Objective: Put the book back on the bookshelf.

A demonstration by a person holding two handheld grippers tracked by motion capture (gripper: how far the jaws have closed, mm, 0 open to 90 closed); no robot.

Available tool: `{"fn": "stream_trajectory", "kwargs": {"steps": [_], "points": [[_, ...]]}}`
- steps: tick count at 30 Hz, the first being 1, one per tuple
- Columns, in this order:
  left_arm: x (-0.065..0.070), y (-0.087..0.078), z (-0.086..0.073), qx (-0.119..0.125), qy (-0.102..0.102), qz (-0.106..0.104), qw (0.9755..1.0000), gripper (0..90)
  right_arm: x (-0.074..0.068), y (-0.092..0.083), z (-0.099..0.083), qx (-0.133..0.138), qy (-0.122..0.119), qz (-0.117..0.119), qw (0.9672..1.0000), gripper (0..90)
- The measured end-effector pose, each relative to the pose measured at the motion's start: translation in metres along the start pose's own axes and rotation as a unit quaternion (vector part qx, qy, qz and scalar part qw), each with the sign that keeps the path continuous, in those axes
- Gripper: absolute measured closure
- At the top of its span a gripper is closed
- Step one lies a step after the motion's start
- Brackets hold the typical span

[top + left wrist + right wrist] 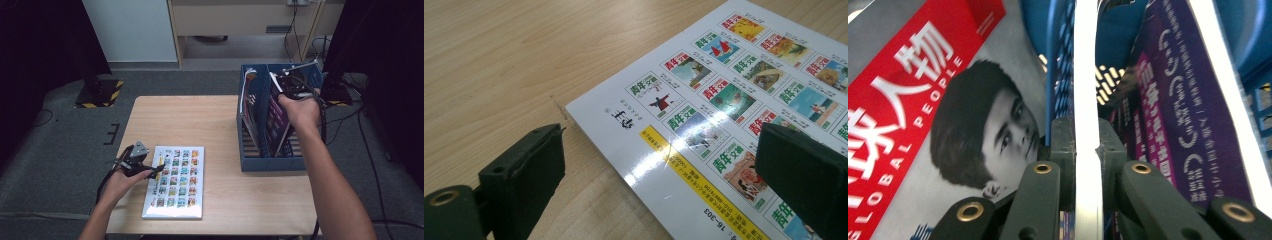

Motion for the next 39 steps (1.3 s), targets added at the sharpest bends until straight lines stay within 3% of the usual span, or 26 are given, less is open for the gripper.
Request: {"fn": "stream_trajectory", "kwargs": {"steps": [5, 18, 27, 34, 39], "points": [[0.001, 0.001, 0.000, -0.002, 0.001, 0.000, 1.0000, 5.6, 0.001, 0.000, 0.005, 0.023, 0.006, -0.013, 0.9996, 82.8], [0.001, 0.000, 0.000, 0.000, 0.002, 0.000, 1.0000, 5.6, -0.001, 0.007, 0.008, 0.032, 0.021, -0.007, 0.9993, 80.2], [0.000, -0.001, 0.000, 0.001, 0.001, 0.001, 1.0000, 5.6, -0.004, 0.002, 0.010, 0.044, 0.018, 0.012, 0.9988, 66.2], [0.000, -0.002, 0.000, 0.001, 0.002, 0.004, 1.0000, 5.6, -0.002, -0.004, 0.007, 0.075, 0.025, 0.022, 0.9966, 49.0], [0.000, -0.002, 0.000, 0.003, 0.003, 0.005, 1.0000, 5.6, -0.005, -0.010, 0.008, 0.105, 0.008, 0.026, 0.9941, 38.3]]}}
Point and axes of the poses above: each handheld gripper's, and its own axes: y roughly forward along the jaws, z roughly out of its top, x roughly to its right, the point moved 5 cm from there along y, roughly forward along the jaws, and after that the axes turned 1 degree about y, right-handed, at the moved point
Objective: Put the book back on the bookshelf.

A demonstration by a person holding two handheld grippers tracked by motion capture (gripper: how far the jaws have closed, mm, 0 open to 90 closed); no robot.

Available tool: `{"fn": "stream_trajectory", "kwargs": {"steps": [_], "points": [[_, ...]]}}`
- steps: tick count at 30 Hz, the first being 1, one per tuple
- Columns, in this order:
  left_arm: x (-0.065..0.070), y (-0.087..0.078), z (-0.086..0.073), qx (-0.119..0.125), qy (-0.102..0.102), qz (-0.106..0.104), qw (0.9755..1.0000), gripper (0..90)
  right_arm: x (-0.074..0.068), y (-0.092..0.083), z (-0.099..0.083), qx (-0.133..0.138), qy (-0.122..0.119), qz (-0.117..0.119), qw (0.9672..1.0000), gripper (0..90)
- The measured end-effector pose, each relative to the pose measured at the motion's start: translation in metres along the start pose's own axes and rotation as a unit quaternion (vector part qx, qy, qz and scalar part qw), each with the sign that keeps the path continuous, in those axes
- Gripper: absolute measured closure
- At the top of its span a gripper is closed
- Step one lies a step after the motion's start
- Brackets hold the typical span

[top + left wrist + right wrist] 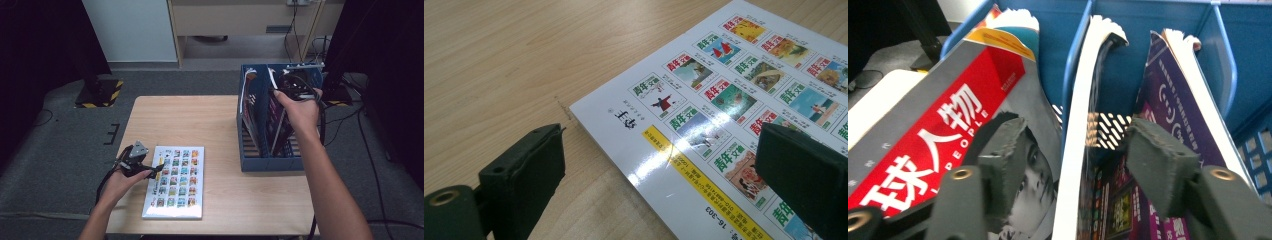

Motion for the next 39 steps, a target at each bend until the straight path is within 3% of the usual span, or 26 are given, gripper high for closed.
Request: {"fn": "stream_trajectory", "kwargs": {"steps": [7, 20, 25, 39], "points": [[0.000, 0.001, -0.001, -0.003, 0.002, 0.002, 1.0000, 5.4, -0.008, -0.008, 0.003, 0.024, -0.010, 0.008, 0.9996, 31.2], [-0.002, 0.001, -0.003, -0.006, 0.003, 0.003, 1.0000, 5.3, -0.011, -0.024, -0.005, 0.009, -0.028, 0.019, 0.9994, 17.1], [-0.001, 0.002, -0.003, -0.007, 0.003, 0.003, 1.0000, 5.3, -0.014, -0.033, -0.017, 0.006, -0.027, 0.037, 0.9989, 12.5], [0.000, 0.003, -0.004, -0.013, 0.008, 0.002, 0.9999, 5.3, -0.014, -0.041, -0.056, -0.009, -0.049, 0.045, 0.9977, 11.4]]}}
Point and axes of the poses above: each handheld gripper's, and its own axes: y roughly forward along the jaws, z roughly out of its top, x roughly to its right, the point moved 5 cm from there along y, roughly forward along the jaws, and after that the axes turned 1 degree about y, right-handed, at the moved point
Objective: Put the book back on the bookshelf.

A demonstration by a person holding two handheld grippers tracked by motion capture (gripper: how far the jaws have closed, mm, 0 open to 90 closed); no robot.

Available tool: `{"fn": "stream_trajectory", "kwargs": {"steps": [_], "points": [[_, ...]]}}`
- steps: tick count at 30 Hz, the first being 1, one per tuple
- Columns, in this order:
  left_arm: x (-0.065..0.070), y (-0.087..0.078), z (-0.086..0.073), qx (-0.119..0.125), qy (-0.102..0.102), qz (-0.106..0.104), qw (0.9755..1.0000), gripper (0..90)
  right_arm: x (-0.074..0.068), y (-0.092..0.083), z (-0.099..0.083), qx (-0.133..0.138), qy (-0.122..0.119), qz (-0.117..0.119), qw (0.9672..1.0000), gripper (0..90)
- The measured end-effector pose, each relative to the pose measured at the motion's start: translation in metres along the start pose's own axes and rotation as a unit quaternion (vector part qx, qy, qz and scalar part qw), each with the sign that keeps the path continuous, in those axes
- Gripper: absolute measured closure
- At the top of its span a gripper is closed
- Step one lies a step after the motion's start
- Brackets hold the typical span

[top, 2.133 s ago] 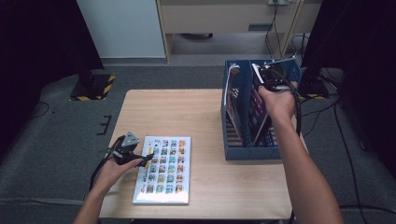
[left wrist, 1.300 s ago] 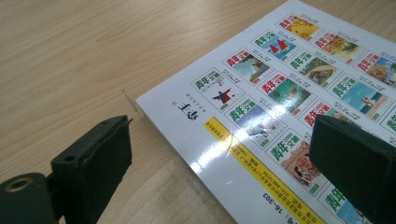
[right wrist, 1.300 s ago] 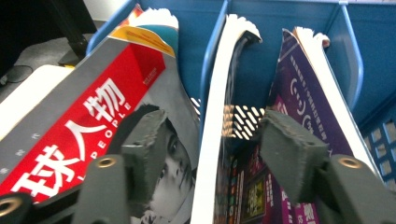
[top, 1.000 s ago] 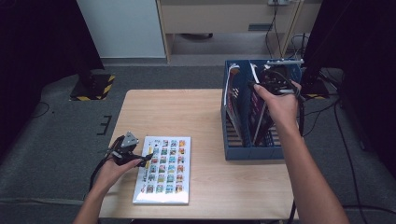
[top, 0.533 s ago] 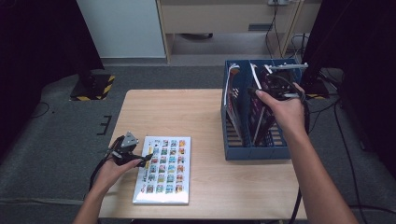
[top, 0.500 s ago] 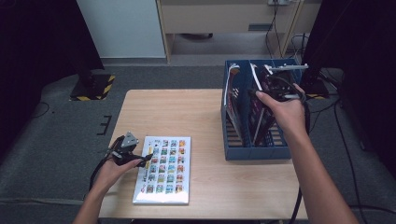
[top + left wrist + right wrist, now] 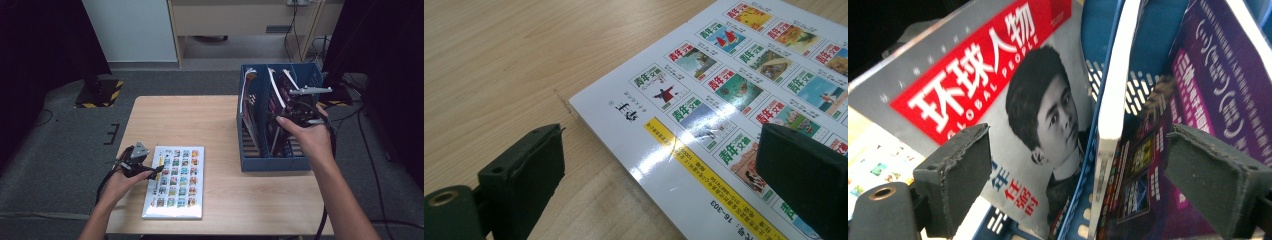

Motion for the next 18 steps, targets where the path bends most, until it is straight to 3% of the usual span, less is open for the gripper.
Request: {"fn": "stream_trajectory", "kwargs": {"steps": [13, 18], "points": [[0.000, 0.000, 0.000, 0.000, 0.001, 0.000, 1.0000, 5.3, -0.005, 0.009, -0.029, -0.015, -0.020, -0.002, 0.9997, 10.6], [0.000, -0.001, 0.000, 0.002, 0.000, 0.000, 1.0000, 5.4, -0.004, 0.012, -0.038, -0.019, -0.017, 0.000, 0.9997, 10.5]]}}
Point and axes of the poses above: each handheld gripper's, and its own axes: y roughly forward along the jaws, z roughly out of its top, x roughly to its right, the point moved 5 cm from there along y, roughly forward along the jaws, and after that the axes turned 1 degree about y, right-handed, at the moved point
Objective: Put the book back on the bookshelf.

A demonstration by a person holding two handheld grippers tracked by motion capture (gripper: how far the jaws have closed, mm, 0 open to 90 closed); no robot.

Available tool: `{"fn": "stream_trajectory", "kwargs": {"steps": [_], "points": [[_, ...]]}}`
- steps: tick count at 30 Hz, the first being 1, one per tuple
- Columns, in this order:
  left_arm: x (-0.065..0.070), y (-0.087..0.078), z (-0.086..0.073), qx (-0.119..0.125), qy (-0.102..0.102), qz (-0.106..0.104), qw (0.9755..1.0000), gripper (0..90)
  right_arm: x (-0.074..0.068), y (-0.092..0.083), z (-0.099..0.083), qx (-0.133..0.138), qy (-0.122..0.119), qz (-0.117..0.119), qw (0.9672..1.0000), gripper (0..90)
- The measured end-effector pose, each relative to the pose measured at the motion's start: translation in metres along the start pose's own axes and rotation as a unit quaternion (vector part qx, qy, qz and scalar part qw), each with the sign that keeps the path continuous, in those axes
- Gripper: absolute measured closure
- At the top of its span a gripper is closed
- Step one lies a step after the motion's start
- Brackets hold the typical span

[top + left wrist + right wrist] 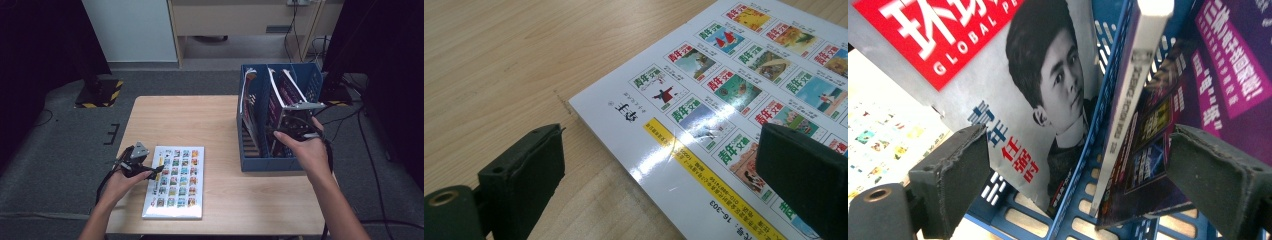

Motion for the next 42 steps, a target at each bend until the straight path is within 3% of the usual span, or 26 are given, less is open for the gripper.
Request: {"fn": "stream_trajectory", "kwargs": {"steps": [18, 24, 29, 42], "points": [[0.000, 0.000, 0.000, -0.001, 0.002, 0.001, 1.0000, 5.5, 0.003, 0.008, -0.026, -0.015, 0.010, 0.001, 0.9998, 11.1], [0.001, 0.001, 0.000, -0.002, 0.002, 0.002, 1.0000, 5.5, -0.005, 0.006, -0.037, -0.015, 0.003, 0.008, 0.9999, 11.3], [0.003, 0.003, -0.002, -0.009, 0.008, 0.000, 0.9999, 5.5, -0.017, 0.004, -0.047, -0.005, 0.001, 0.017, 0.9999, 11.3], [0.006, 0.005, -0.002, -0.008, 0.007, -0.001, 0.9999, 5.5, -0.065, 0.011, -0.064, -0.008, -0.039, 0.056, 0.9976, 11.0]]}}
Point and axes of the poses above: each handheld gripper's, and its own axes: y roughly forward along the jaws, z roughly out of its top, x roughly to its right, the point moved 5 cm from there along y, roughly forward along the jaws, and after that the axes turned 1 degree about y, right-handed, at the moved point
